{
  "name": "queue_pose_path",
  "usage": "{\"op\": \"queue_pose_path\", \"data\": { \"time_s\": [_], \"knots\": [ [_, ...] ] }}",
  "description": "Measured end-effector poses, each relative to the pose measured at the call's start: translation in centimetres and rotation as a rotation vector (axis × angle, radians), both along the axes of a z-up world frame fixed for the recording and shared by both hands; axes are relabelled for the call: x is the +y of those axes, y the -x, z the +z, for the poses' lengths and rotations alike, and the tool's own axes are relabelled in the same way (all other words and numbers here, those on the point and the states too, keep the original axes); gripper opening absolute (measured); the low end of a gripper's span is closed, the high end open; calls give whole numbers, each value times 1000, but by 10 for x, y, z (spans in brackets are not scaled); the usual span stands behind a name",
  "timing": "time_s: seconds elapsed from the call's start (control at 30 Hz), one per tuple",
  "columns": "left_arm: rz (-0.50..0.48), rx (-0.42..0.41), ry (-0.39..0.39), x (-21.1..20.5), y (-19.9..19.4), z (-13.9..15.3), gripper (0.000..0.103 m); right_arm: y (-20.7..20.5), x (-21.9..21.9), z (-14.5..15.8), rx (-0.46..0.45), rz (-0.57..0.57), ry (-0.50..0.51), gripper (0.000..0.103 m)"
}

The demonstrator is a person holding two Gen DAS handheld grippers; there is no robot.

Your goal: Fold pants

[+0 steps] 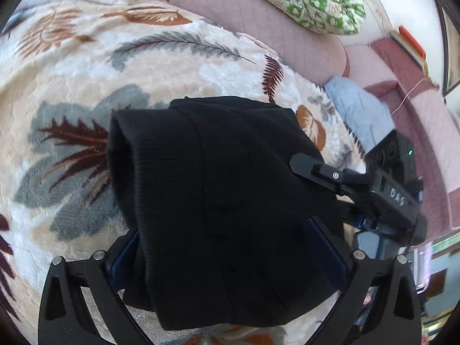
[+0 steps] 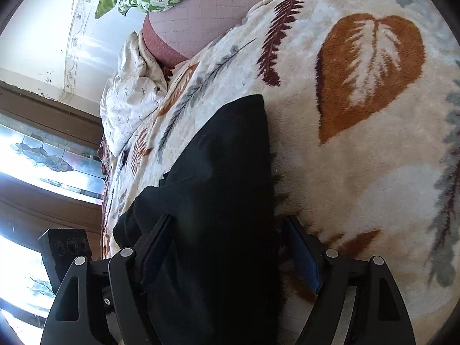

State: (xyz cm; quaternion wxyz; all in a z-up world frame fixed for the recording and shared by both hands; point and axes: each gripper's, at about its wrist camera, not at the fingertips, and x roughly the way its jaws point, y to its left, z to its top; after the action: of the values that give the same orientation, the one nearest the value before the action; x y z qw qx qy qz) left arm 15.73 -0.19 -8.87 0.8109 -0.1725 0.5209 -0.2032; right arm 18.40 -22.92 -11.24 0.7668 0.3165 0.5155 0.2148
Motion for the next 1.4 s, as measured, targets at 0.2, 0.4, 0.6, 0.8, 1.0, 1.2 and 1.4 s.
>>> {"op": "queue_pose_path", "data": {
  "time_s": [0.2, 0.4, 0.6, 0.8, 1.0, 1.2, 1.4],
  "knots": [
    [42, -36, -32, 15, 8, 11, 42, 8, 15, 25, -66, 56, 92, 48],
    [36, -66, 21, 7, 6, 35, 28, 16, 21, 55, -127, 80, 63, 35],
    [33, -83, 2, -4, -1, 47, 28, 19, 19, 77, -176, 55, 85, 34],
    [97, 0, 49, 12, -10, 24, 37, 11, 4, 47, -87, 22, 134, 39],
    [88, 26, 95, 22, -10, 4, 62, 12, -18, 18, -36, -39, 50, 70],
    [20, -13, -41, -5, -12, 0, 61, 0, -1, 2, -14, 14, 60, 65],
    [-23, -80, -28, -13, -11, 21, 23, 1, 6, 24, -86, 42, 66, 37]
  ]
}}
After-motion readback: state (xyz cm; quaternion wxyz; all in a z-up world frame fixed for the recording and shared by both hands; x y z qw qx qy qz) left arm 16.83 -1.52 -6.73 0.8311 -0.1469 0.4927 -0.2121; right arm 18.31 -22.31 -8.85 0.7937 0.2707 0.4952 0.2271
